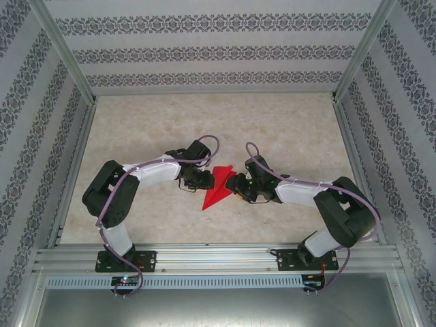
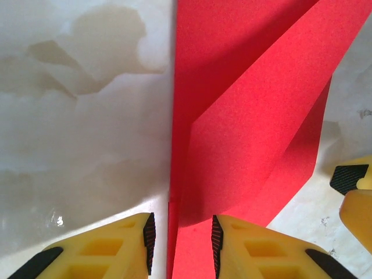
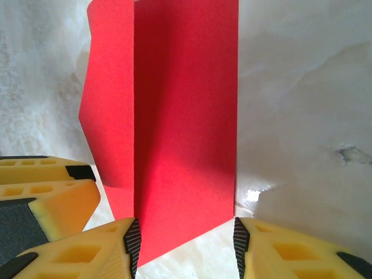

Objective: Fold a paper plane with a square sheet of paper (pick it up from the middle)
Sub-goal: Turn over the paper at the center of the table.

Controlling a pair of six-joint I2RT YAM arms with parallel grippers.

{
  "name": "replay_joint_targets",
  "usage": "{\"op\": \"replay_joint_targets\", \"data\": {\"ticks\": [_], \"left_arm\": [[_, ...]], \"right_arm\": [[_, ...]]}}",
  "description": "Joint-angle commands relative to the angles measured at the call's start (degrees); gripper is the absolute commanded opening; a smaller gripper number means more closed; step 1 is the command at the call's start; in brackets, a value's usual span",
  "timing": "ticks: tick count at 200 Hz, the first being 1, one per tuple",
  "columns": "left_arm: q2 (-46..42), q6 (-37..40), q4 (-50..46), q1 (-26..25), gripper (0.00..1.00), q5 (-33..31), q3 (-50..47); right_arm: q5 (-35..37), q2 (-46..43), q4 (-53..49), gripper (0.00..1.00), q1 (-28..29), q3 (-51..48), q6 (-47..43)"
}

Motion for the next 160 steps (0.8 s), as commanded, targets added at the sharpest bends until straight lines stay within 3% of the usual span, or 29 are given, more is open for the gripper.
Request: {"op": "replay_joint_targets", "data": {"ticks": [1,160], "left_arm": [[1.02,1.60,-2.30,0.51,0.34,-0.80,1.36],[5.27,1.25,-0.68,0.42,0.24,3.24,0.86]], "right_arm": [[0.93,1.85,1.78,0.49,0.94,0.92,1.24],[-0.45,7.04,6.54,0.46,1.09,4.30,2.42]]}}
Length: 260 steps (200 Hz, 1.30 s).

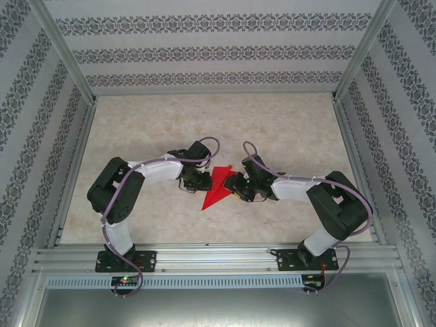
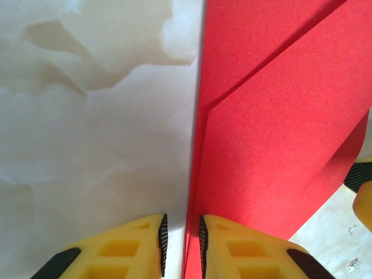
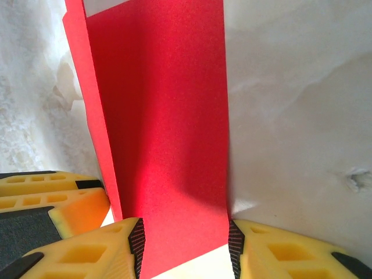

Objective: Fold a paper plane with a square sheet of paper (pick it up from the middle)
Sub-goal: Turn over the paper at the center of the table.

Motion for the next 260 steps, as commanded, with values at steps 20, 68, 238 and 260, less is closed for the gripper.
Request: {"op": "replay_joint_targets", "data": {"ticks": [20,68,238,260], "left_arm": [[2.33,0.85,-0.17,-0.15,0.23,2.18,0.21],[2.01,0.75,-0.16,-0.15,0.21,1.81,0.17],[0.49,-0.37,0.31,-0.15,0.19,1.71,-0.41],[0.11,-0.90,0.86,-0.15,0.18,1.85,-0.82]], "right_arm": [[-1.12,2.98,7.92,0.46,0.01,2.07,-0.45],[-2.02,2.89,9.49,0.47,-1.10,2.62,-1.61],[-5.77,5.45,12.56,0.51,-3.40,4.74,-6.47],[-7.37,6.64,12.98,0.52,-4.04,5.74,-7.20]]}}
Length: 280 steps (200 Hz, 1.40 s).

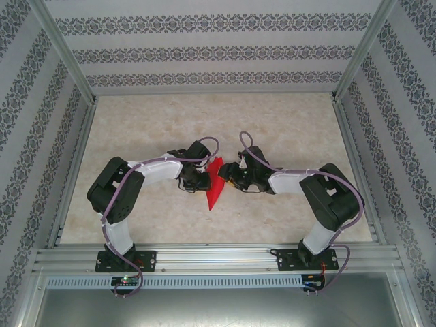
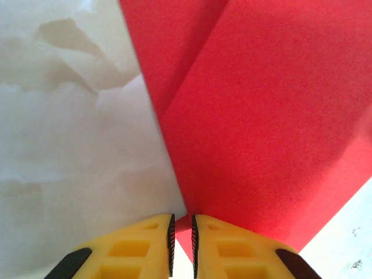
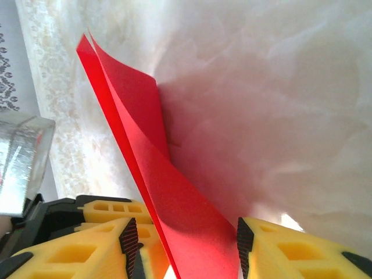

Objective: Fold a paper plane with a square sheet of paper (pick it up from the middle)
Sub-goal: Turn over the paper at the center of the table.

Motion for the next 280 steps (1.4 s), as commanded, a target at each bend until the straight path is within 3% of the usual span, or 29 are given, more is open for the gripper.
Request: {"op": "replay_joint_targets", "data": {"ticks": [1,205,280], "left_arm": [[0.07,-0.67,1.23,-0.35,0.18,1.98,-0.76],[-1.81,-5.08,6.46,1.95,0.17,3.86,-5.14],[-2.07,-5.59,6.99,1.95,0.17,3.08,-6.35]], "right_arm": [[-1.91,1.61,1.52,0.52,-0.96,2.15,-2.58],[-10.31,7.14,10.18,0.55,-0.37,4.06,-2.10],[-8.08,6.35,9.99,0.55,1.57,2.01,-1.83]]}}
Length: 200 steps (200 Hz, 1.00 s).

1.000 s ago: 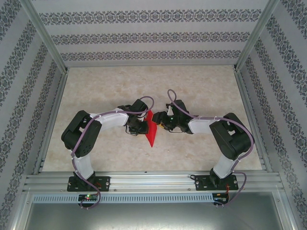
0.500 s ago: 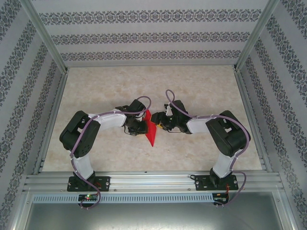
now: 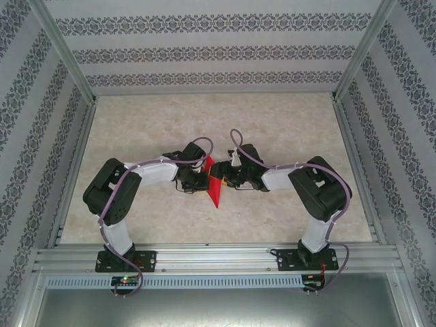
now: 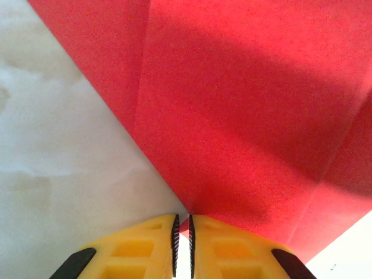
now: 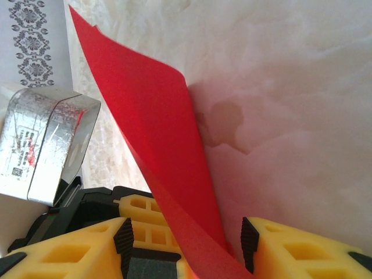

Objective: Fold a paper plane with a square sheet of paper (pick it up from the middle)
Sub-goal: Turn over the paper at the center of the table.

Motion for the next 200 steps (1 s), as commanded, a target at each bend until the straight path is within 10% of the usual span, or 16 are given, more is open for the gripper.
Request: {"op": "replay_joint_targets", "data": {"ticks": [1,200], "left_arm": [[-0.17,-0.81,1.20,0.17,0.16,0.21,-1.85],[-4.54,-2.40,2.78,0.21,0.17,-1.26,-4.13]], "right_arm": [[0.04,-0.42,1.65,0.55,0.44,-1.07,0.69],[8.05,-2.36,-15.86,0.41,4.04,4.47,-11.16]]}}
